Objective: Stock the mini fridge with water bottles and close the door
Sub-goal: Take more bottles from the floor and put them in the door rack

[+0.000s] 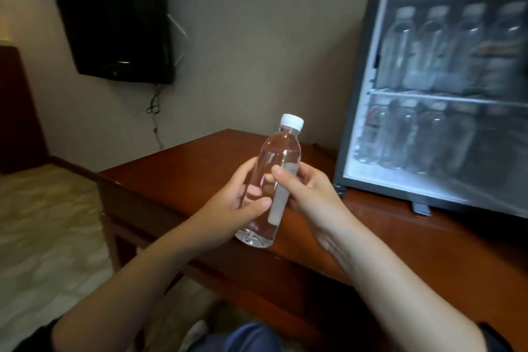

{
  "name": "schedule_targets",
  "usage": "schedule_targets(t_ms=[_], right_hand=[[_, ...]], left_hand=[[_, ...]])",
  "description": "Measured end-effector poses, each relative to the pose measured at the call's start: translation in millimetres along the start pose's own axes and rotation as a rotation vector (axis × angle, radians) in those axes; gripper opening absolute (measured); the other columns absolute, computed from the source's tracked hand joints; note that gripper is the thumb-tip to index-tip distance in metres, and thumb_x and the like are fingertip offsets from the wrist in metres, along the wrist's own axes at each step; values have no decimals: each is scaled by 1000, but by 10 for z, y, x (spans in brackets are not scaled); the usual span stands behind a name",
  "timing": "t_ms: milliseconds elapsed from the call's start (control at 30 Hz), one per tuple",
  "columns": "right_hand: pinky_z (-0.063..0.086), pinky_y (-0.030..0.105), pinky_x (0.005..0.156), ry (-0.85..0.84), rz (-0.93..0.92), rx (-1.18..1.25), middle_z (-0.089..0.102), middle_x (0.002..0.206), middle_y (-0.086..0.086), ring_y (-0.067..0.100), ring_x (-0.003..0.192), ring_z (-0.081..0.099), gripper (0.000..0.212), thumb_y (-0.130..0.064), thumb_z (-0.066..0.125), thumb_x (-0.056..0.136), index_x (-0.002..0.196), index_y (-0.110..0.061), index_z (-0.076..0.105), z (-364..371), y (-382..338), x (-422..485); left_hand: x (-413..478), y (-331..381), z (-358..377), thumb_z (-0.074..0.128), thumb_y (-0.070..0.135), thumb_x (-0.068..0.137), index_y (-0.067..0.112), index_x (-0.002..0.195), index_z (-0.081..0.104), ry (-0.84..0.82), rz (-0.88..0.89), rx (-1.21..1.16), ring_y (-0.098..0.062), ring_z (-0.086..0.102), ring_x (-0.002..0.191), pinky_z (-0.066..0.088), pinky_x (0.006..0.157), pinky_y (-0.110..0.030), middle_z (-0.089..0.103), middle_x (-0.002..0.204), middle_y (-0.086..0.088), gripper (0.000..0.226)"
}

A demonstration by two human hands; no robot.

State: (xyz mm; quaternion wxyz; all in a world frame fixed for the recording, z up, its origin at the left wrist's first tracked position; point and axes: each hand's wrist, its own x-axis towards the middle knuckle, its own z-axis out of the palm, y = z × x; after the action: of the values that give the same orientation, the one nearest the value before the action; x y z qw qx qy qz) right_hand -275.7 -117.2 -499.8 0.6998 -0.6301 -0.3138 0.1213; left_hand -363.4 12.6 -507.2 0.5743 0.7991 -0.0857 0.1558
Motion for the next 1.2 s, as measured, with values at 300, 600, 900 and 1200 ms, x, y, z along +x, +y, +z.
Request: schedule_targets(t_ms=[300,600,900,1200], right_hand=[[48,52,98,247,-22,-90,72,105,13,31,103,67,22,-25,63,88,106,-14,68,-1203,-387,-339],[49,57,94,540,-151,-256,69,108,19,36,103,65,27,-23,65,87,110,-10,64,-2180,-829,-741],[52,26,85,786,-383,-502,67,111,1,12,100,65,36,-20,65,87,121,-16,54,-2673,-1210,-1122],[51,42,94,943,-483,-778,61,113,-1,17,104,62,54,-27,64,85,132,-11,45,-3089,-1407,-1396]], left_hand=[[740,266,1126,55,14,91,38,145,12,-126,147,7,6,62,82,49,76,-14,60,94,8,73],[1242,698,2241,58,24,90,49,142,1,-243,261,9,0,59,92,46,79,-14,45,104,19,81],[1339,1113,3013,59,30,89,55,137,5,-328,415,-89,-7,45,122,43,104,-35,42,141,10,77],[1507,1324,3595,66,27,85,42,145,13,-296,444,-109,-11,42,125,34,110,-32,37,128,10,81]])
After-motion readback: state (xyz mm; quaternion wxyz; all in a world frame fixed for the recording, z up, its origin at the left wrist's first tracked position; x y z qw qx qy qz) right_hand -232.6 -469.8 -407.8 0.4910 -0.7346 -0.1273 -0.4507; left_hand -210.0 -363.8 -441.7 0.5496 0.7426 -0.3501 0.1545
